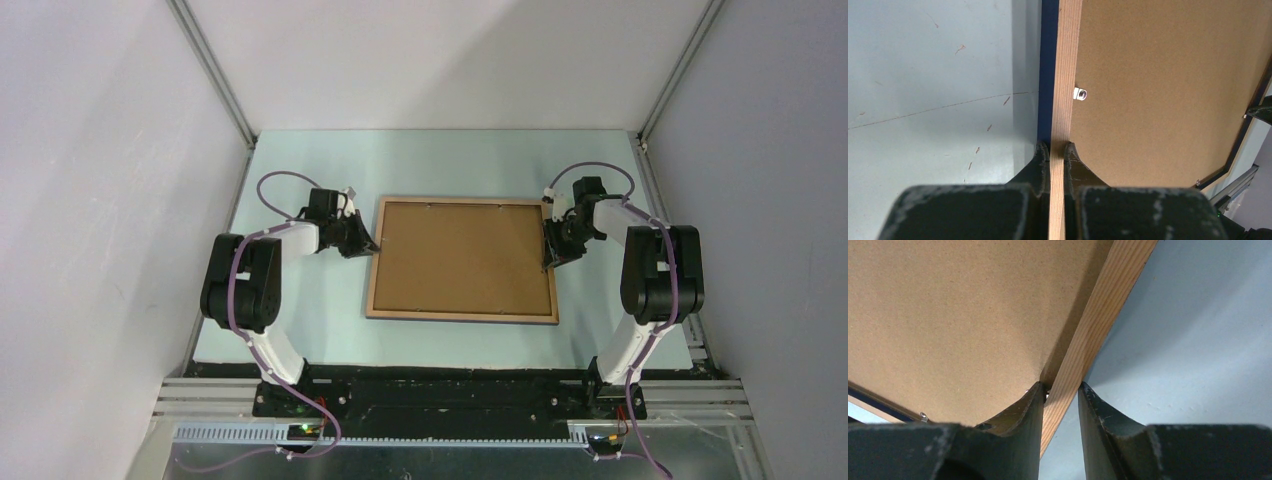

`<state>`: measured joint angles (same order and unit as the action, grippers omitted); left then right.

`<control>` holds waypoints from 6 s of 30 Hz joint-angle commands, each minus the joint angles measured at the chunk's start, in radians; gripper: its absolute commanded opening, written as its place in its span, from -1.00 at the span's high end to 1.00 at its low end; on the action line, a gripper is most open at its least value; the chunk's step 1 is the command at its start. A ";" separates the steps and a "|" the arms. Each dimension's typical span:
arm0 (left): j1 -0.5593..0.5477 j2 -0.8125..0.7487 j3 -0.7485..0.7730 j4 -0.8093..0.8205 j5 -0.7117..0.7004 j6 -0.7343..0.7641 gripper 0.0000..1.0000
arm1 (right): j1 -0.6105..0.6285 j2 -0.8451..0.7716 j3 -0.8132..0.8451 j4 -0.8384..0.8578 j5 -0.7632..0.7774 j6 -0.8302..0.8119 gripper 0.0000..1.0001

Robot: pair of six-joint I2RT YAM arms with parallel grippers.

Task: Put the photo into the frame
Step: Install the photo frame at the center of the board.

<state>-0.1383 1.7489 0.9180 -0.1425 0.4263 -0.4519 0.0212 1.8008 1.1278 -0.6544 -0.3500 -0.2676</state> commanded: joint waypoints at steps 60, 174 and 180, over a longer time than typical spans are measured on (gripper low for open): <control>0.028 0.058 -0.029 -0.071 0.042 -0.032 1.00 | -0.052 0.053 0.077 -0.091 -0.113 -0.029 -0.02; -0.014 -0.834 -0.093 -0.043 -0.467 0.430 -0.99 | 0.055 -0.783 -0.155 0.247 0.036 0.073 -0.99; -0.018 -0.893 -0.125 -0.070 -0.354 0.555 -0.99 | 0.081 -0.741 -0.172 0.159 -0.070 -0.049 -0.99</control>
<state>-0.1505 0.9089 0.7975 -0.2146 0.0383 0.0055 0.0746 1.0363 0.9680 -0.4484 -0.3073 -0.2470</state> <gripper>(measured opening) 0.995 0.993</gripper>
